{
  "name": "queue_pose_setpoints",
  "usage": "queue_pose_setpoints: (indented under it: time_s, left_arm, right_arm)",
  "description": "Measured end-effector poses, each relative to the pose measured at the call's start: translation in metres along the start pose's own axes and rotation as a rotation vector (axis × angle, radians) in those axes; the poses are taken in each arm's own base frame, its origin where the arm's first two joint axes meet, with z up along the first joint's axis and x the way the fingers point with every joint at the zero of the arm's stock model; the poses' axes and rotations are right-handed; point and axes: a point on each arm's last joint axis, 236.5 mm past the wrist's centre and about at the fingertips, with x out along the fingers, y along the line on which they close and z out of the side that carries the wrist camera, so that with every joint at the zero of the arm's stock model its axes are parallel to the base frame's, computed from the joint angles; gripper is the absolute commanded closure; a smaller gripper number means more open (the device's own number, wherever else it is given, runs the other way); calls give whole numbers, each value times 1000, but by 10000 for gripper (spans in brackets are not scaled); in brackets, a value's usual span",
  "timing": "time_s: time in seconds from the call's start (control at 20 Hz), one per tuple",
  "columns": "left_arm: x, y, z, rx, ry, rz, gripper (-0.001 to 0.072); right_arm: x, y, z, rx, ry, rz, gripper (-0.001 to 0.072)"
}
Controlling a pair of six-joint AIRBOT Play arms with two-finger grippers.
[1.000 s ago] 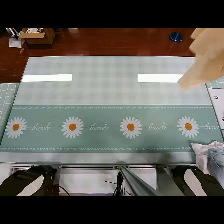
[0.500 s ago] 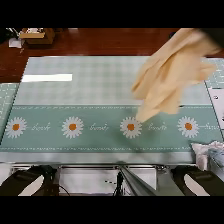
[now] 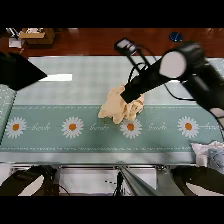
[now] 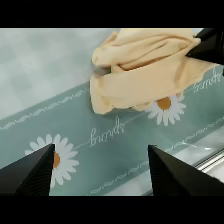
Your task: Fold the shirts.
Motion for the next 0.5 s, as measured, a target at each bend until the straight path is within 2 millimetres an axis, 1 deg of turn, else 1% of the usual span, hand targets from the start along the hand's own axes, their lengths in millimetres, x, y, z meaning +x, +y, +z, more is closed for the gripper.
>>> queue_pose_setpoints:
  time_s: [0.05,0.1,0.15,0.2,0.25,0.3,0.4,0.5]
  left_arm:
    - [13,4,-9,-18,39,-6,-12]
    - [28,7,-16,-39,70,-16,-12]
    - [42,10,-25,-60,103,-29,-12]
    - [59,12,-32,-84,125,-45,-12]
    - [74,13,-39,-103,141,-64,-12]
    - [90,14,-46,-123,153,-83,-13]
    - [120,16,-60,-170,166,-119,-12]
    - [149,21,-74,-219,172,-142,-12]
  right_arm:
    - [16,-2,-7,-7,51,-8,427]
    - [29,-2,-13,-8,92,-8,319]
    - [40,-2,-17,-13,123,-10,318]
    - [47,-5,-20,-17,143,-19,292]
    - [51,-10,-22,-23,154,-39,237]
    - [52,-19,-22,-30,156,-69,231]
    - [42,-44,-20,-24,137,-139,226]
    - [23,-83,-22,21,110,-217,225]
